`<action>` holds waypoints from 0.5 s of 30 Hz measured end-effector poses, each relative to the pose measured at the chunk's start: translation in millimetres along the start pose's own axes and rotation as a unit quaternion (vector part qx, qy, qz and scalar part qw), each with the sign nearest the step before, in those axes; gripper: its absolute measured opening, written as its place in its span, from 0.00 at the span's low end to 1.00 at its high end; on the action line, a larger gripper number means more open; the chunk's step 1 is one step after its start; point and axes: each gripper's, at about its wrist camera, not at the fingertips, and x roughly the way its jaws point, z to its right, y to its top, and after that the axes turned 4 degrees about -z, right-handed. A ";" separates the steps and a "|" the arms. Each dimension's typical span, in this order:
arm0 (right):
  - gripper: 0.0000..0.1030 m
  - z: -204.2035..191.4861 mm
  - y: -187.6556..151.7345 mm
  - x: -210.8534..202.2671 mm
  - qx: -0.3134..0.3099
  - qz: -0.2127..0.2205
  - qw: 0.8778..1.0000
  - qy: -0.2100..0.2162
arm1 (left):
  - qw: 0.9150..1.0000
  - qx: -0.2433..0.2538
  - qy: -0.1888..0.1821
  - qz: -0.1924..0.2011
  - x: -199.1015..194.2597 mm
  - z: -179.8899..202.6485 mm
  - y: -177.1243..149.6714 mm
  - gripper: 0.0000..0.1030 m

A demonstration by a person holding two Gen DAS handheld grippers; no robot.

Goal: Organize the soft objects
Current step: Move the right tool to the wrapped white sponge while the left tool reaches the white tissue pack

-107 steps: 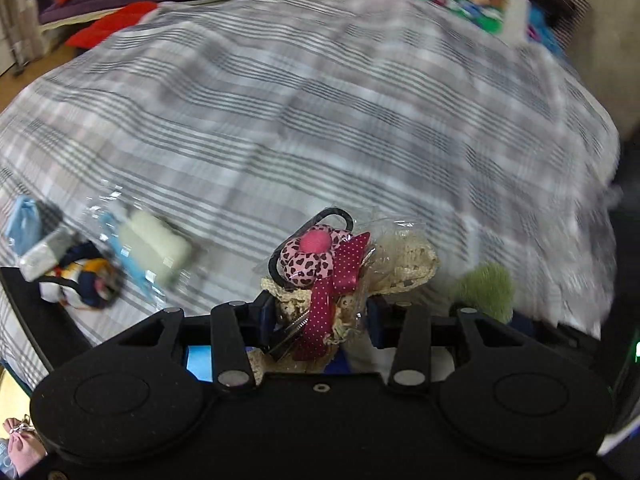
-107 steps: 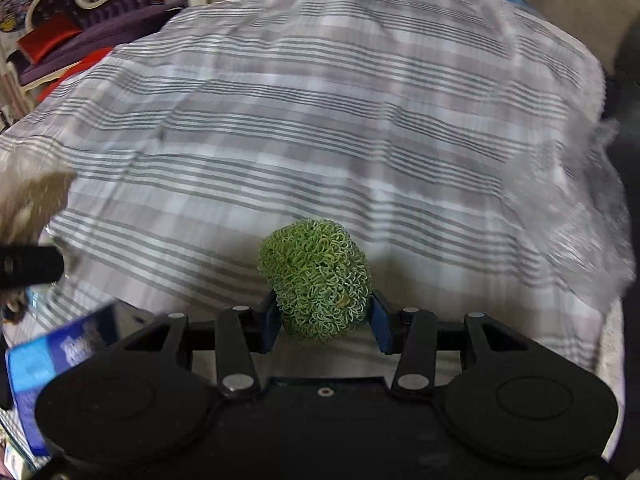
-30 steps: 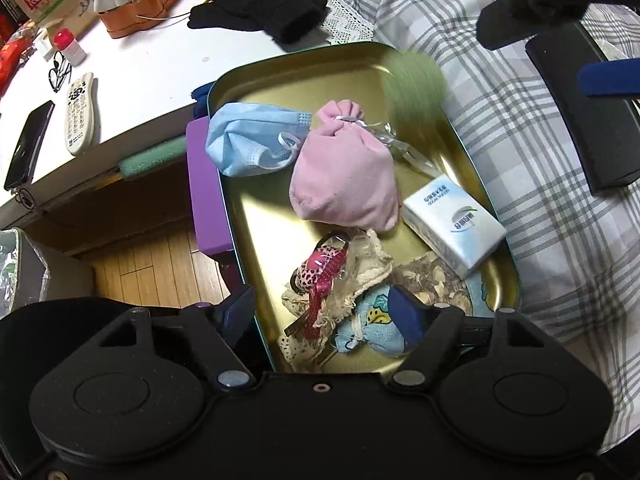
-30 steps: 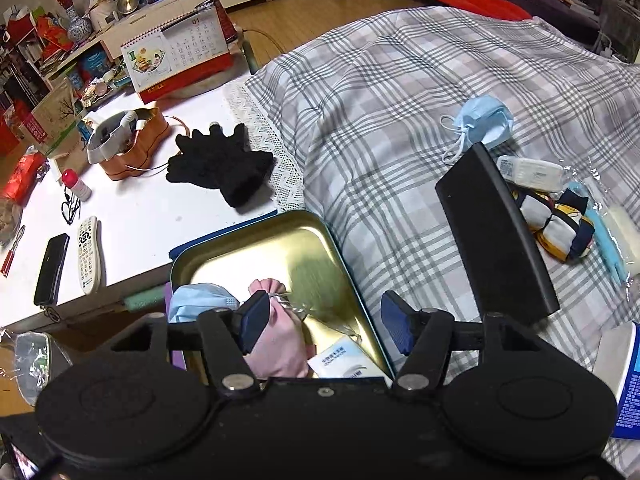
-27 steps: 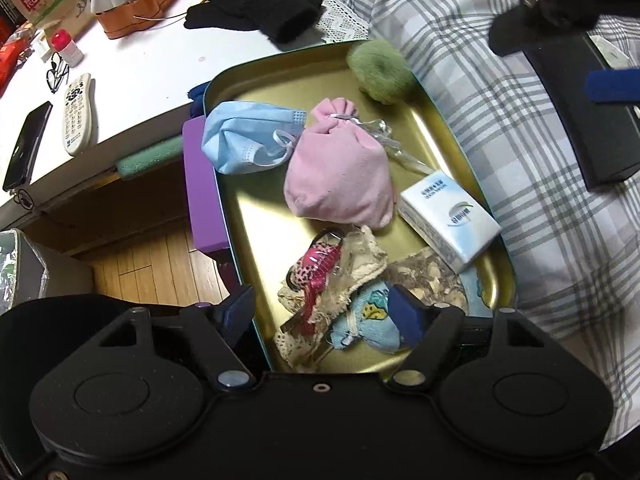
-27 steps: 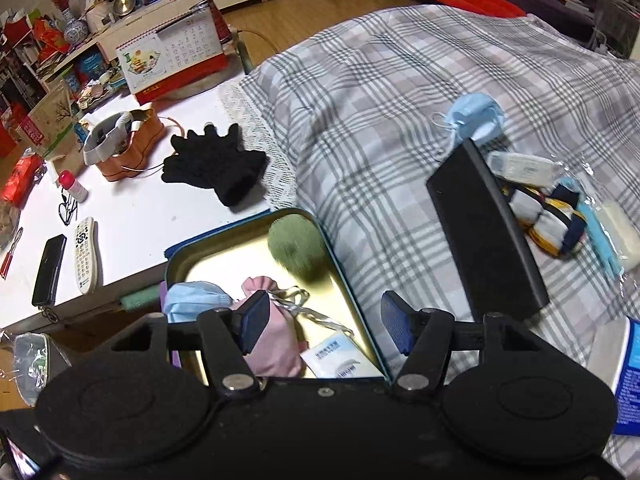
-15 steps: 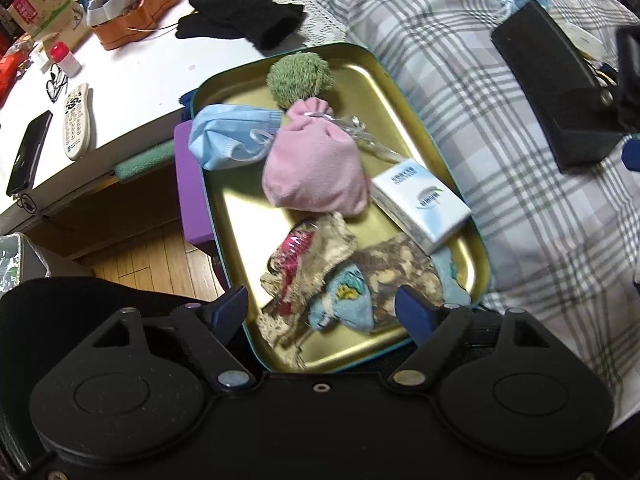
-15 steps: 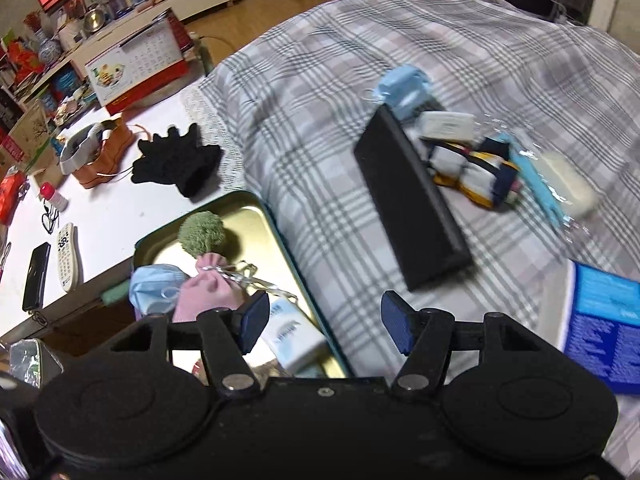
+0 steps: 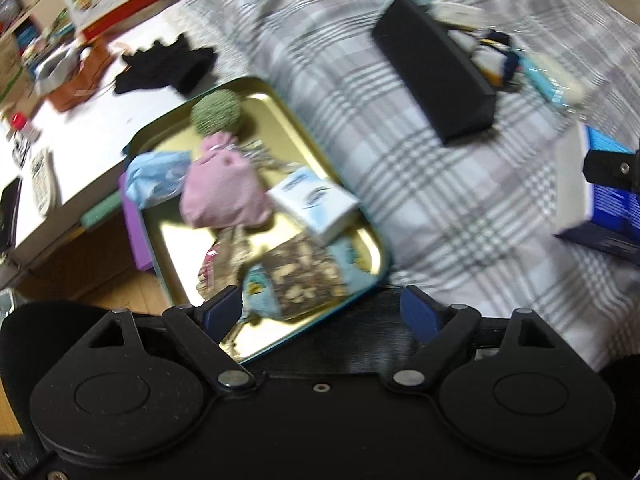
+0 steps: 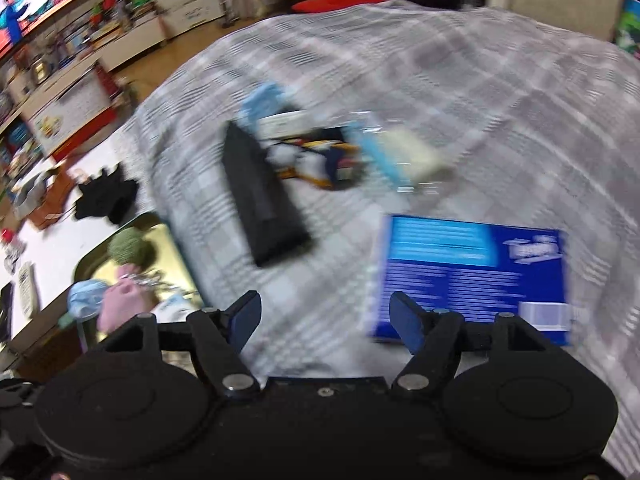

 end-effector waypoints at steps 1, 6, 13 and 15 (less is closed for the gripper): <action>0.69 11.2 -0.2 -2.4 0.010 0.004 1.000 -0.007 | 1.000 0.008 -0.002 0.002 -2.2 7.2 1.4 0.81; 0.70 68.0 1.2 -10.6 0.065 0.019 0.997 -0.029 | 0.999 0.041 -0.014 0.011 -13.1 38.0 10.0 0.81; 0.70 124.6 13.8 -13.6 0.122 0.028 0.991 -0.049 | 0.998 0.059 -0.028 0.024 -26.3 65.0 34.9 0.81; 0.70 132.0 20.6 -14.7 0.127 0.031 0.990 -0.050 | 0.997 0.059 -0.032 0.026 -28.6 68.7 43.5 0.81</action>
